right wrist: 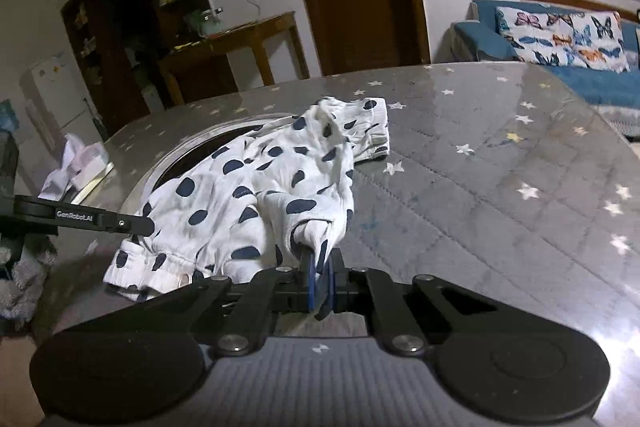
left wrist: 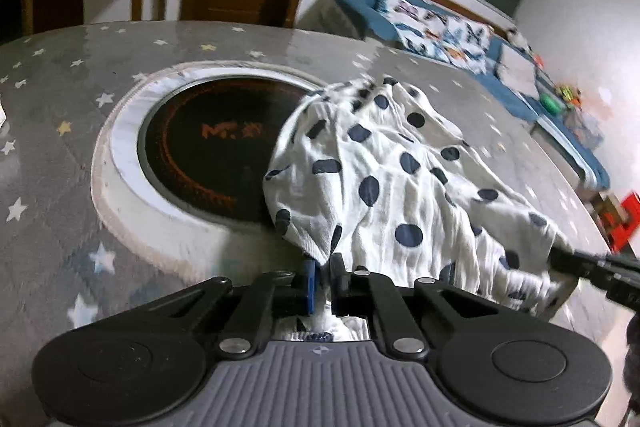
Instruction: Fold clothes
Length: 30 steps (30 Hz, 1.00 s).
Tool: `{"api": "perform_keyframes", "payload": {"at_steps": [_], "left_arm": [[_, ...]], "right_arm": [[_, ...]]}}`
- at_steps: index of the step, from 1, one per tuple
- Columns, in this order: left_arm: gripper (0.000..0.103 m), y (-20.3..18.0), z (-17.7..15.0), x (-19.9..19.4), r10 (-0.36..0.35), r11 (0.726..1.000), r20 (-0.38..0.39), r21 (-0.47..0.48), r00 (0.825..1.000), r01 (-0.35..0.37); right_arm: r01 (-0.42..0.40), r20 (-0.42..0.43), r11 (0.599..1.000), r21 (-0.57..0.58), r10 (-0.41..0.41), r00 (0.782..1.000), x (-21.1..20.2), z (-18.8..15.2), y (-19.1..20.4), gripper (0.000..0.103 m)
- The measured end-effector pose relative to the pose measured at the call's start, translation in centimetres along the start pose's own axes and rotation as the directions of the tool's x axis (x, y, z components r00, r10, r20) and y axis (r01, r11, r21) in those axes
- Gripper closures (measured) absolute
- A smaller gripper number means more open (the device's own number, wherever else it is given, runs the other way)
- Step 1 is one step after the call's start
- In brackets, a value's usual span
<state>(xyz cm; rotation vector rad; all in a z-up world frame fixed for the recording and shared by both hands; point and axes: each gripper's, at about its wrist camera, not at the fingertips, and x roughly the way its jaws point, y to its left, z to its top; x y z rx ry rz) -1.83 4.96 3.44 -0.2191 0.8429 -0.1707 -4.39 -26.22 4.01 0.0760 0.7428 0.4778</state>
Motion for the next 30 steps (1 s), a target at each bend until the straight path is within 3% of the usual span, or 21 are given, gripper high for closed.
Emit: {"api": "perform_keyframes", "payload": {"at_steps": [6,9,11,12,13,14,17,19,25,30], "left_arm": [[0.093,-0.8,-2.5,-1.2,-0.041,0.998,-0.07,0.034,0.997,0.043],[0.087,-0.8,-2.2,-1.9,-0.033,0.998,-0.056,0.048,0.998,0.035],[0.08,-1.0,-1.6,-2.5,-0.021,0.998,-0.029,0.058,0.999,0.023],[0.07,-1.1,-1.3,-2.8,-0.014,0.998,-0.013,0.064,1.0,0.015],[0.053,-1.3,-0.9,-3.0,-0.008,0.998,0.003,0.07,1.0,0.007],[0.049,-1.4,-0.5,-2.8,-0.002,0.997,0.011,0.071,1.0,0.001],[0.045,-1.6,0.6,-2.1,0.015,0.997,0.031,0.073,0.999,-0.017],[0.033,-1.8,1.4,-1.6,0.026,0.997,0.045,0.074,0.999,-0.029],[0.016,-2.3,3.8,-0.1,0.059,0.995,0.085,0.076,0.995,-0.066],[0.009,-1.9,4.8,1.4,0.078,0.994,0.078,0.068,0.994,-0.083]], "right_arm": [[-0.006,-0.048,1.0,-0.014,0.005,0.999,-2.6,-1.5,0.0,0.094],[0.015,-0.057,0.999,-0.035,-0.017,0.998,-3.1,-1.1,-0.1,0.088],[0.034,-0.041,0.998,-0.048,-0.036,0.999,-3.2,-0.1,-0.3,0.088],[0.042,-0.028,0.998,-0.052,-0.043,0.999,-3.1,0.9,-0.5,0.088],[0.048,-0.018,0.997,-0.057,-0.05,0.999,-2.8,1.6,-0.7,0.088],[0.057,-0.007,0.996,-0.067,-0.057,0.998,-2.4,2.5,-0.8,0.088],[0.072,0.013,0.994,-0.087,-0.071,0.997,-0.3,5.0,-1.3,0.088],[0.07,0.024,0.993,-0.092,-0.068,0.997,1.6,6.8,-1.7,0.088],[0.028,0.028,0.997,-0.067,-0.026,0.999,8.7,12.6,-2.2,0.082],[0.03,0.0,0.995,-0.098,-0.03,1.0,14.2,15.6,-1.7,0.075]]}}
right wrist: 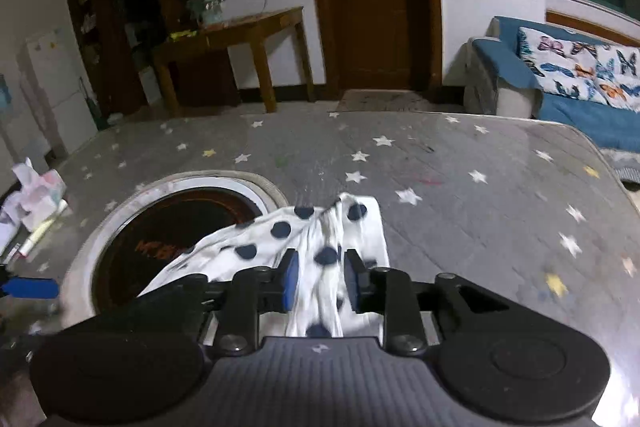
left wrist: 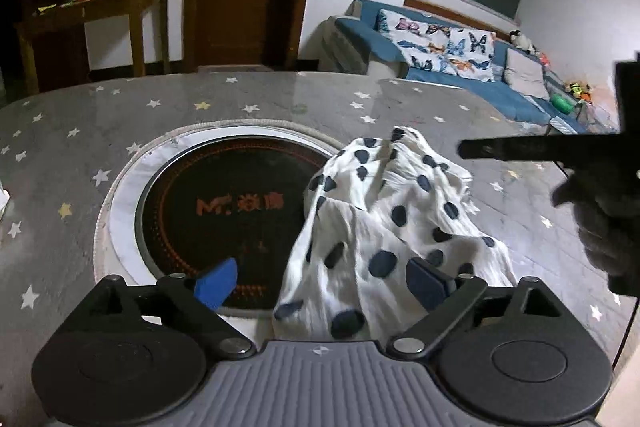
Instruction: Fold clothes
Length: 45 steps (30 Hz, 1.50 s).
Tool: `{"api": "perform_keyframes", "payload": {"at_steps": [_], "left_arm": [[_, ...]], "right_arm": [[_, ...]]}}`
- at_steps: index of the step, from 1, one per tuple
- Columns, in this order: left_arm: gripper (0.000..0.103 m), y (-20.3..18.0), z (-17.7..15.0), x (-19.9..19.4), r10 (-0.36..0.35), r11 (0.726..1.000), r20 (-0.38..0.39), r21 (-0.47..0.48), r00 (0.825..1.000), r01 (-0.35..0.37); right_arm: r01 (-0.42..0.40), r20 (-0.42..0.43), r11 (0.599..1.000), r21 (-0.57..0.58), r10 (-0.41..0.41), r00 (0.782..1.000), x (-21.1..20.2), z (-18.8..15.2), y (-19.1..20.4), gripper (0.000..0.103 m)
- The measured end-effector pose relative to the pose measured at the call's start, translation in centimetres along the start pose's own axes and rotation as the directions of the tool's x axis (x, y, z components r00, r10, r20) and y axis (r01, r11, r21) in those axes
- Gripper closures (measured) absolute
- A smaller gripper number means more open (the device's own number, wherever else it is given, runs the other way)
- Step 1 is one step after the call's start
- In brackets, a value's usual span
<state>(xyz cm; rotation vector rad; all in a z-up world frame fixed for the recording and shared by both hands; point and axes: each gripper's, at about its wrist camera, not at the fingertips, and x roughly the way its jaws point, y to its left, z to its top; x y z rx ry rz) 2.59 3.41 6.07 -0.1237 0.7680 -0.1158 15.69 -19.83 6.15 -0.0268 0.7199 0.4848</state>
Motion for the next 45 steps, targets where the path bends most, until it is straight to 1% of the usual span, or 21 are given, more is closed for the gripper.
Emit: {"api": "perform_keyframes", "payload": {"at_steps": [5,11,13,14,16,18,23,27,31,33,35,37,39,41,43,45], "left_arm": [[0.005,0.5,0.6,1.7,0.015,1.0,-0.02,-0.009,1.0,-0.015],[0.003,1.1,1.4,3.7,0.032,0.999,-0.043,-0.019,0.999,-0.033],[0.003,1.0,1.5,4.2,0.033,0.999,-0.051,-0.022,0.998,-0.034],[0.002,1.0,1.5,4.4,0.031,0.999,-0.054,-0.025,0.998,-0.033],[0.001,0.9,1.5,4.6,0.03,0.999,-0.058,-0.027,0.998,-0.032],[0.001,0.7,1.5,4.8,0.03,0.999,-0.061,-0.026,0.998,-0.032],[0.001,0.4,1.2,4.9,0.038,0.999,-0.066,-0.015,0.997,-0.039],[0.001,0.3,0.8,4.9,0.036,0.999,-0.072,-0.012,0.997,-0.037],[0.001,0.0,0.4,5.0,0.036,0.999,-0.079,0.004,0.996,-0.036],[0.001,0.0,0.1,5.1,0.037,0.999,-0.085,0.007,0.996,-0.037],[0.001,0.0,-0.1,5.1,0.038,0.999,-0.09,0.009,0.995,-0.037],[0.001,0.1,-0.4,5.2,0.037,0.999,-0.094,0.012,0.995,-0.036],[0.001,0.1,-0.3,5.1,0.041,0.999,-0.092,0.014,0.995,-0.04],[0.001,0.2,-0.3,5.1,0.045,0.999,-0.089,0.017,0.995,-0.044],[0.001,0.1,0.2,5.0,0.048,0.999,-0.073,0.017,0.996,-0.046],[0.002,-0.2,1.0,5.3,0.05,0.999,-0.061,0.021,0.997,-0.049]], "right_arm": [[0.023,-0.043,1.0,0.006,-0.022,0.999,5.5,1.5,-0.3,0.074],[0.023,-0.089,0.999,0.031,-0.02,0.996,9.2,1.5,-0.8,0.074],[0.017,-0.099,0.999,0.034,-0.014,0.995,9.7,1.2,-0.8,0.082],[0.014,-0.102,0.999,0.038,-0.01,0.995,9.8,1.1,-0.8,0.094],[0.005,-0.099,0.999,0.052,0.0,0.995,9.4,0.9,-1.0,0.098],[0.014,-0.064,0.999,0.048,-0.011,0.998,8.2,0.9,-1.2,0.099],[0.078,0.004,0.995,0.054,-0.079,0.997,3.2,0.1,-2.9,0.099],[0.134,0.053,0.989,0.066,-0.137,0.989,-0.9,-0.6,-4.4,0.099],[0.187,0.094,0.979,0.081,-0.195,0.976,-4.8,-1.4,-5.9,0.099],[0.211,0.07,0.972,0.1,-0.219,0.973,-5.5,-2.3,-6.9,0.098],[0.243,0.02,0.962,0.126,-0.248,0.969,-5.6,-3.8,-7.9,0.095],[0.263,-0.038,0.952,0.155,-0.26,0.965,-5.3,-5.3,-8.8,0.092],[0.301,-0.077,0.94,0.163,-0.292,0.953,-5.3,-6.4,-9.3,0.092],[0.327,-0.078,0.931,0.163,-0.318,0.945,-5.5,-6.8,-9.5,0.091],[0.321,-0.049,0.934,0.159,-0.317,0.947,-5.9,-6.3,-9.3,0.088],[0.292,-0.013,0.945,0.144,-0.293,0.956,-5.8,-5.0,-8.6,0.087]]}}
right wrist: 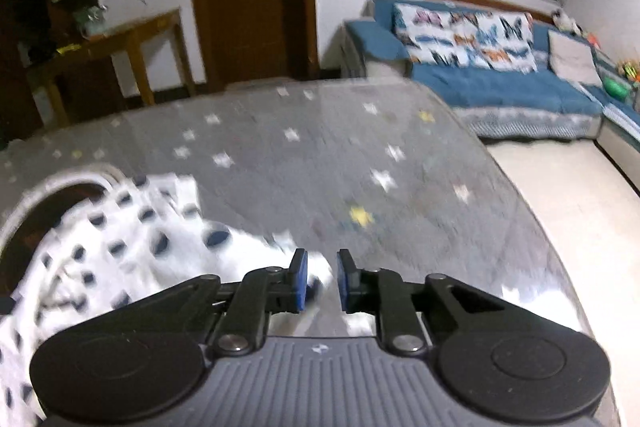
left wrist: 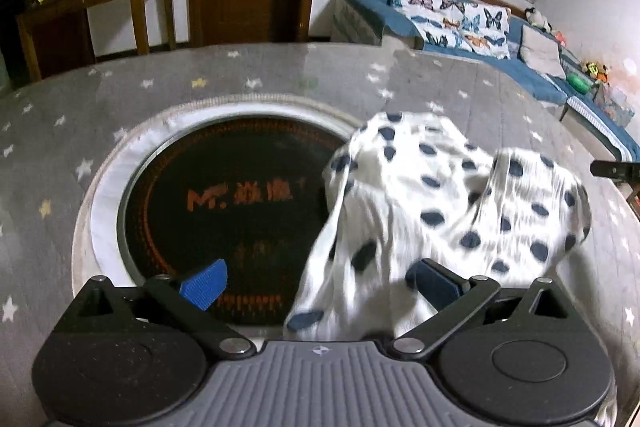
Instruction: Fold clothes
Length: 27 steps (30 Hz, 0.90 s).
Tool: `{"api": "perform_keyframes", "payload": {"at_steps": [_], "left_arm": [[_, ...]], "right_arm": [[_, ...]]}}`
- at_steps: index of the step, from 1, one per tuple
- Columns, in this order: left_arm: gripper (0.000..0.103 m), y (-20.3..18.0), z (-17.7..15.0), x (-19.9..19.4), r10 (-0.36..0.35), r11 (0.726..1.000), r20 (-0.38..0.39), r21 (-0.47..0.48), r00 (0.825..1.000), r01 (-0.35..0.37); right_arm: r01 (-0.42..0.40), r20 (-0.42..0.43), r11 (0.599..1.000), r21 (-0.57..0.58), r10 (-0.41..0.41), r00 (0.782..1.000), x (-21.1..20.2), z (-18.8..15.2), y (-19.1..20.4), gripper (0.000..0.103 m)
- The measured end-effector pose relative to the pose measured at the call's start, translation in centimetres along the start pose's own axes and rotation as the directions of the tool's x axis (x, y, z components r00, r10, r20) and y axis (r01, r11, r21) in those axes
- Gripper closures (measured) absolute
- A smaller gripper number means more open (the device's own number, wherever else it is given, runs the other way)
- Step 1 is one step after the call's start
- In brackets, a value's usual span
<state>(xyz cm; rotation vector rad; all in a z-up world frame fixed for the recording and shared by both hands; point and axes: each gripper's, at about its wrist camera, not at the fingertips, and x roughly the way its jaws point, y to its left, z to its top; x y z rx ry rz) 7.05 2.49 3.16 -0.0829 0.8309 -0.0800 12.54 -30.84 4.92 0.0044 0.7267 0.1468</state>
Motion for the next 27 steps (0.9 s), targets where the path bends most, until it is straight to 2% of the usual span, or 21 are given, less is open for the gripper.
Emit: {"api": "perform_keyframes", "payload": {"at_steps": [3,5,7,12,17,21,24,27], "left_arm": [[0.003,-0.4,1.2,0.5,0.004,1.0,0.018,0.006,1.0,-0.005],[0.01,-0.7,1.9,0.8,0.007,1.0,0.03,0.01,1.0,-0.008],[0.018,-0.7,2.7,1.7,0.01,1.0,0.022,0.01,1.0,-0.01],[0.031,0.0,3.0,3.6,0.003,1.0,-0.015,0.023,1.0,-0.003],[0.034,0.7,2.4,4.0,-0.031,0.999,-0.04,0.026,0.999,0.032],[0.035,1.2,2.3,4.1,-0.041,0.999,-0.043,0.03,0.998,0.042],[0.043,1.4,2.2,4.2,-0.059,0.998,-0.046,0.032,0.997,0.061],[0.059,1.5,2.1,4.4,-0.078,0.996,-0.055,0.032,0.995,0.08]], "right_arm": [[-0.069,0.023,0.997,-0.034,0.07,0.997,0.7,1.6,1.9,0.087],[-0.117,0.012,0.992,-0.052,0.118,0.993,2.1,2.5,3.4,0.087],[-0.155,-0.015,0.986,-0.063,0.154,0.988,4.0,3.4,4.8,0.087],[-0.206,-0.09,0.976,-0.065,0.2,0.976,8.8,4.6,7.3,0.087],[-0.239,-0.17,0.967,-0.085,0.222,0.96,11.7,4.7,8.8,0.087],[-0.245,-0.195,0.961,-0.125,0.219,0.956,12.6,4.4,10.0,0.085],[-0.237,-0.204,0.959,-0.154,0.204,0.957,13.2,4.4,10.8,0.084],[-0.214,-0.205,0.958,-0.19,0.175,0.963,13.8,4.8,11.6,0.088]]}}
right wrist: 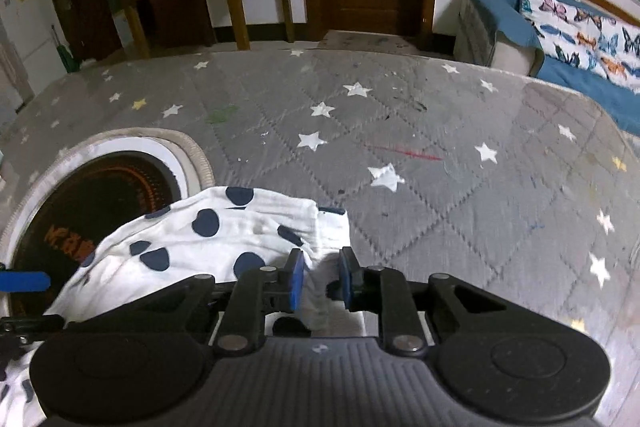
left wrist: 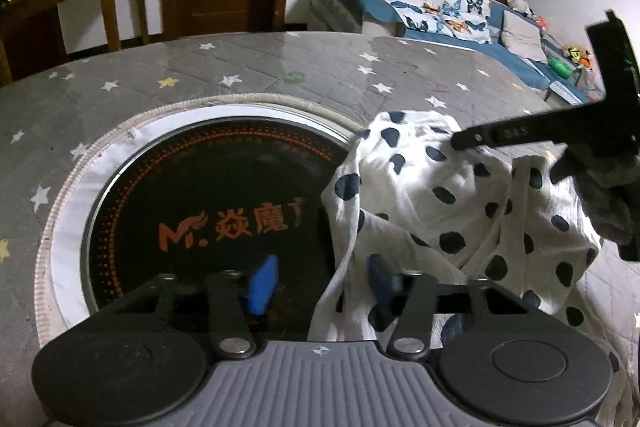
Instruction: Fold clothes
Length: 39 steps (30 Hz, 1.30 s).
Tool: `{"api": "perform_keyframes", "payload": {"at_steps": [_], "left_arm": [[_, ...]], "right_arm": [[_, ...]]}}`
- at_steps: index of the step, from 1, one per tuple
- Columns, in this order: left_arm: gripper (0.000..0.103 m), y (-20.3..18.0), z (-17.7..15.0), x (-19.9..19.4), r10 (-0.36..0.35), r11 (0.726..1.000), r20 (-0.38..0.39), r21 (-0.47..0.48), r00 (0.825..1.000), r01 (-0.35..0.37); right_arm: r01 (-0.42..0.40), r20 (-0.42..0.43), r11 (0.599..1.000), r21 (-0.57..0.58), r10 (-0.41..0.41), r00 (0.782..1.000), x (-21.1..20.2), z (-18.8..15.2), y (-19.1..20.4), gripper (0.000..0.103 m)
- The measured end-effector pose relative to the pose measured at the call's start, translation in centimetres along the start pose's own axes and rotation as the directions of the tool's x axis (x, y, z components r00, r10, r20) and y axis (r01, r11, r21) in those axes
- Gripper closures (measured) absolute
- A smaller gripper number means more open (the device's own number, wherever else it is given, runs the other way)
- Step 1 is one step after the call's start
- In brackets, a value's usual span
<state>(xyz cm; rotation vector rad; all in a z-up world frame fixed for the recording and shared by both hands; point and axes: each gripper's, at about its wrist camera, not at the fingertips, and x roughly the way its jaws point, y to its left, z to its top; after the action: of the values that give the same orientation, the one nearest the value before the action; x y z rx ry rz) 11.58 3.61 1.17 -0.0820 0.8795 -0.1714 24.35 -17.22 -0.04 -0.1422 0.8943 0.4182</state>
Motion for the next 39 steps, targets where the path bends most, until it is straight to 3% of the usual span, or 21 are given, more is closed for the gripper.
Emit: {"api": "perform_keyframes", "payload": {"at_steps": [3,6,9,17,21,25,29,35,39], "left_arm": [[0.075,0.2,-0.2,0.4,-0.021,1.0,-0.012,0.002,1.0,0.021],[0.094,0.6,-0.3,0.4,-0.025,1.0,-0.004,-0.01,1.0,0.025],[0.099,1.4,-0.3,-0.2,-0.016,0.999,0.023,-0.034,1.0,0.017],[0.101,4.7,-0.5,-3.3,0.074,0.989,0.106,-0.133,0.992,-0.059],[0.101,6.3,-0.9,-3.7,0.107,0.98,0.095,-0.179,0.99,-0.089],[0.101,7.0,-1.3,-3.8,0.111,0.977,0.083,-0.193,0.99,-0.094],[0.101,6.7,-1.4,-4.0,0.1,0.979,0.087,-0.184,0.991,-0.083],[0.101,6.4,-1.3,-4.0,0.092,0.982,0.091,-0.175,0.992,-0.075],[0.101,6.6,-1.4,-4.0,0.092,0.981,0.093,-0.177,0.991,-0.075]], "right_arm": [[0.026,-0.007,0.999,-0.039,-0.026,1.0,0.6,1.0,0.9,0.098],[0.057,0.001,0.994,-0.088,-0.057,0.998,1.1,2.3,2.0,0.101],[0.081,0.033,0.986,-0.147,-0.077,0.996,1.8,4.5,3.7,0.102],[0.088,0.164,0.963,-0.255,-0.046,0.985,4.8,11.5,10.5,0.103],[0.049,0.136,0.965,-0.258,-0.014,0.991,6.4,13.1,12.7,0.099],[0.032,0.086,0.965,-0.259,-0.01,0.996,6.4,11.8,11.6,0.094],[0.037,0.033,0.968,-0.249,-0.03,0.999,6.2,9.8,9.5,0.081],[0.045,-0.046,0.971,-0.235,-0.057,0.997,5.8,6.8,6.4,0.08],[0.039,-0.043,0.972,-0.231,-0.05,0.998,6.2,7.0,6.5,0.079]]}}
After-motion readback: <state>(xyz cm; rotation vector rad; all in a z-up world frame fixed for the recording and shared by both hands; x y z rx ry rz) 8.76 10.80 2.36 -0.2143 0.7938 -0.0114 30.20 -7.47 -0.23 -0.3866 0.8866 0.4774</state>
